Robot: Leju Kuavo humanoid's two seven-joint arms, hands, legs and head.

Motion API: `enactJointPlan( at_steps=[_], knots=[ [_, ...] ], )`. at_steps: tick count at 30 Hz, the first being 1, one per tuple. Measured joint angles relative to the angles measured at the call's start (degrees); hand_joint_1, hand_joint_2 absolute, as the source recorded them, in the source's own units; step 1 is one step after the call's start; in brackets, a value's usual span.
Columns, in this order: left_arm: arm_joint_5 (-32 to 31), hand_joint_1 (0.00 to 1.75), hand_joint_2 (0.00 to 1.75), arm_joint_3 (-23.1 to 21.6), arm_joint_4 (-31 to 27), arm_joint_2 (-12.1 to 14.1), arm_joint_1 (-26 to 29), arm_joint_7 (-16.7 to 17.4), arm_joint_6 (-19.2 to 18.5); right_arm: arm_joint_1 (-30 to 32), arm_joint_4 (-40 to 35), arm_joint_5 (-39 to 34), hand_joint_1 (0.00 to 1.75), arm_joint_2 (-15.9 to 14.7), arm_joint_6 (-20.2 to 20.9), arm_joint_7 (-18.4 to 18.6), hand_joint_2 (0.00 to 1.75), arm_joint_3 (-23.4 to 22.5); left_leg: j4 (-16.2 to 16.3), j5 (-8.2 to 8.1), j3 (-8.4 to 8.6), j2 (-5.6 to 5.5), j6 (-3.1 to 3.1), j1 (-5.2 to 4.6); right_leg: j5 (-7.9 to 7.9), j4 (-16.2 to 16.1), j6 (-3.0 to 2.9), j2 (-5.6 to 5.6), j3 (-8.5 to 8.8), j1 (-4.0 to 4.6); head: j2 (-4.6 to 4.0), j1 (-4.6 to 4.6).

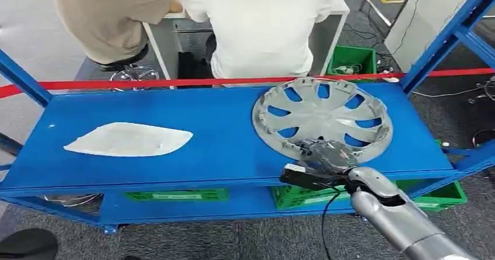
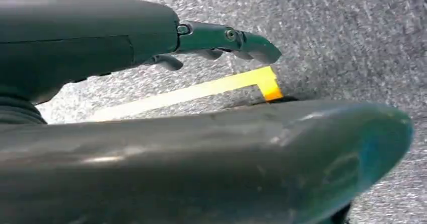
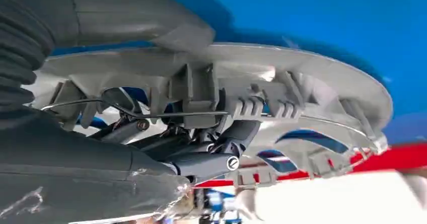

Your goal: Take the parts from the cabinet and place them on the table.

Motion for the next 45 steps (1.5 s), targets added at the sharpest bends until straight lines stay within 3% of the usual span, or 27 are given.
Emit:
enactJointPlan(
  at_steps=[4,5,7,8,9,10,11,13,15,18,20,23,24,25,26,28,29,30,34,36,38,39,40,41,43,44,45],
  knots=[
    [0.15,0.0,0.0,0.04,0.0,0.11,0.2,-0.31,-0.04,3.28,-4.46,-7.05,1.55,-0.11,-0.28,-5.08,1.75,-2.21,-0.24,0.25,-0.07,0.02,1.55,0.04,-0.32,-0.08,1.16,-0.12,-0.09,-0.29,0.0,0.17],
    [0.15,0.0,0.0,0.07,0.0,0.15,0.19,-0.48,-0.04,4.27,-6.58,-10.08,1.55,-0.09,-0.48,-7.52,1.75,-3.18,-0.24,0.24,-0.05,-0.01,1.93,0.03,-1.85,1.91,1.32,-0.26,-0.92,-0.28,0.0,0.52],
    [0.15,0.0,0.0,0.07,0.0,0.13,0.2,-0.52,-0.07,6.78,-11.44,-15.22,1.55,0.11,-0.68,-10.96,1.75,-4.92,-0.22,0.16,-0.04,-0.01,2.23,-0.08,-6.32,11.07,1.52,-0.25,-4.96,-0.27,0.0,0.63],
    [0.15,0.0,0.0,0.09,0.0,0.13,0.27,-0.52,-0.07,8.24,-13.93,-17.36,1.55,0.13,-0.66,-12.12,1.75,-5.83,-0.21,0.11,-0.01,-0.02,2.31,-0.14,-7.83,15.37,1.55,-0.25,-7.03,-0.27,0.0,0.74],
    [0.13,0.0,0.0,0.11,0.0,0.13,0.36,-0.52,-0.04,9.59,-16.0,-18.73,1.55,0.15,-0.66,-12.76,1.75,-6.6,-0.21,0.05,0.05,-0.04,2.39,-0.18,-8.05,17.41,1.5,-0.25,-8.12,-0.27,0.0,0.81],
    [0.13,0.0,0.0,0.17,0.0,0.13,0.47,-0.52,-0.04,10.77,-18.21,-19.93,1.55,0.15,-0.61,-13.31,1.75,-7.4,-0.21,-0.02,0.19,-0.06,2.42,-0.21,-6.95,16.64,1.37,-0.26,-7.88,-0.27,0.0,0.83],
    [0.11,0.0,0.0,0.2,0.0,0.13,0.49,-0.52,-0.04,11.55,-20.0,-20.76,1.55,0.17,-0.5,-13.7,1.75,-7.98,-0.2,-0.13,0.37,-0.06,2.36,-0.22,-4.81,13.44,1.2,-0.25,-6.41,-0.27,0.0,0.83],
    [0.02,0.0,0.0,0.2,0.0,0.04,0.41,-0.52,-0.07,12.45,-23.13,-22.08,1.55,0.17,0.0,-14.23,1.75,-9.09,-0.21,-0.38,0.83,-0.06,1.99,-0.22,-0.01,3.46,0.84,-0.27,-1.41,-0.27,0.0,0.85],
    [-0.07,0.0,0.0,0.2,0.0,0.07,0.31,-0.52,-0.07,12.84,-25.16,-22.93,1.55,0.2,0.48,-14.58,1.75,-9.9,0.0,-0.63,0.71,-0.05,1.39,-0.61,-0.49,0.03,0.58,-0.16,0.45,-0.05,0.0,0.87],
    [-0.39,0.0,0.0,0.2,0.0,0.06,0.28,-0.52,-0.09,14.33,-27.6,-24.17,1.55,0.2,1.24,-15.43,1.75,-10.71,-0.81,-0.16,0.9,-0.05,0.3,-0.41,-0.28,-0.04,-0.31,-0.08,0.17,0.19,0.0,0.76],
    [-0.42,0.0,0.0,0.2,0.0,0.13,0.26,-0.52,-0.09,14.77,-29.19,-24.91,1.55,0.22,1.46,-16.13,1.75,-11.01,0.55,-1.67,0.37,0.11,-0.27,-0.46,0.09,-0.73,-0.95,-0.17,0.53,-0.3,0.0,0.51],
    [-0.48,0.0,0.0,0.22,0.0,0.07,0.2,-0.52,-0.09,15.55,-30.51,-25.4,1.55,0.44,1.81,-16.41,1.75,-11.41,12.71,-7.92,-5.48,0.13,-0.67,-0.44,0.07,-0.72,-1.43,-0.31,0.42,-0.23,0.0,0.28],
    [-0.57,0.0,0.0,0.22,0.0,0.04,0.27,-0.52,-0.09,15.91,-30.86,-25.48,1.55,0.44,1.86,-16.48,1.75,-11.45,15.59,-8.52,-6.92,0.13,-0.75,-0.45,0.05,-0.72,-1.48,-0.33,0.4,-0.2,0.0,0.24],
    [-0.57,0.0,0.0,0.22,0.0,0.02,0.32,-0.52,-0.09,16.19,-31.21,-25.5,1.55,0.46,1.9,-16.56,1.75,-11.45,15.71,-7.75,-7.02,0.14,-0.76,-0.45,0.06,-0.72,-1.49,-0.33,0.42,-0.2,0.0,0.28],
    [-0.59,0.0,0.0,0.22,0.0,0.02,0.31,-0.52,-0.09,16.41,-31.69,-25.53,1.55,0.46,1.95,-16.65,1.75,-11.47,13.71,-5.84,-6.11,0.14,-0.69,-0.44,0.06,-0.71,-1.48,-0.32,0.44,-0.22,-0.02,0.24],
    [-0.77,0.0,0.0,0.22,0.0,0.15,0.24,-0.52,-0.11,16.52,-32.45,-25.99,1.55,0.46,3.17,-16.21,1.75,-11.49,5.19,-1.06,-1.74,0.19,-0.48,-0.4,0.1,-0.66,-1.23,-0.19,0.56,-0.32,-0.02,0.24],
    [-0.87,0.0,0.0,0.22,0.0,0.15,0.17,-0.55,-0.26,16.51,-32.67,-26.58,1.55,0.44,4.46,-15.32,1.75,-11.49,1.32,0.16,0.38,0.31,-0.42,-0.34,0.1,-0.61,-0.93,-0.1,0.54,-0.25,0.0,0.17],
    [-0.94,0.0,0.0,0.22,0.0,0.15,0.01,-0.61,-0.52,16.51,-32.72,-26.9,1.55,0.27,5.78,-14.41,1.75,-11.49,-1.06,-0.54,1.11,0.15,-0.05,-0.36,-0.14,0.06,-0.5,0.03,0.14,0.2,-0.02,0.0],
    [-1.07,0.0,0.0,0.22,0.0,0.13,0.13,-0.92,-0.9,16.69,-32.48,-27.23,1.55,-0.89,7.83,-13.57,1.75,-11.3,-0.76,-0.1,0.83,0.12,1.65,-0.27,0.19,-0.61,0.67,-0.01,0.27,-0.03,0.0,0.24],
    [-1.05,0.0,0.0,0.24,0.0,0.39,0.09,-1.03,-0.98,16.64,-32.45,-27.27,1.55,-1.38,7.93,-13.53,1.75,-11.3,-0.76,-0.04,0.84,0.14,2.18,-0.22,-2.83,3.5,1.28,-0.25,-1.55,-0.08,0.0,0.94],
    [-1.07,0.0,0.0,0.26,0.0,0.42,0.12,-1.11,-1.01,16.8,-32.24,-27.23,1.55,-1.51,7.98,-13.31,1.75,-11.25,-0.74,-0.09,0.83,0.16,2.29,-0.32,-7.15,12.95,1.57,-0.25,-5.77,-0.14,0.0,1.05],
    [-1.07,0.0,0.0,0.26,0.0,0.42,0.16,-1.18,-1.01,16.98,-32.1,-26.97,1.55,-1.55,7.96,-13.09,1.75,-11.25,-0.73,-0.11,0.83,0.17,2.32,-0.37,-8.27,16.46,1.62,-0.25,-7.4,-0.15,0.0,1.03],
    [-1.07,0.0,0.0,0.26,0.0,0.42,0.18,-1.2,-1.01,17.16,-31.93,-26.32,1.55,-1.7,7.96,-12.78,1.75,-11.21,-0.71,-0.13,0.87,0.17,2.34,-0.38,-8.0,17.4,1.62,-0.25,-7.91,-0.15,0.0,1.03],
    [-1.18,0.0,0.0,0.26,0.0,0.42,0.18,-1.27,-1.01,17.33,-31.76,-25.55,1.55,-1.86,8.0,-12.68,1.75,-11.12,-0.71,-0.14,0.93,0.13,2.34,-0.38,-6.43,15.53,1.52,-0.25,-6.98,-0.15,0.0,1.05],
    [-1.25,0.0,0.0,0.26,0.0,0.42,0.17,-1.6,-1.16,17.38,-31.54,-24.33,1.55,-2.51,8.7,-12.72,1.75,-10.67,-0.7,-0.29,1.25,0.06,2.16,-0.32,-1.41,5.6,1.26,-0.26,-1.97,-0.2,0.0,1.03],
    [-1.25,0.0,1.75,0.26,0.0,0.44,0.17,-1.73,-1.25,17.42,-31.43,-23.91,0.0,-2.91,8.81,-12.83,1.75,-10.33,-0.7,-0.44,1.36,0.02,1.92,-0.39,0.01,0.98,1.23,-0.28,0.36,-0.25,0.0,1.09],
    [-1.25,0.0,1.75,0.26,0.0,0.5,0.14,-1.88,-1.36,17.42,-31.12,-23.54,0.0,-3.13,8.98,-13.07,1.75,-9.9,-0.56,-0.53,1.14,-0.02,1.57,-0.75,-0.89,-0.21,1.05,-0.16,1.18,0.01,0.0,1.2]
  ],
)
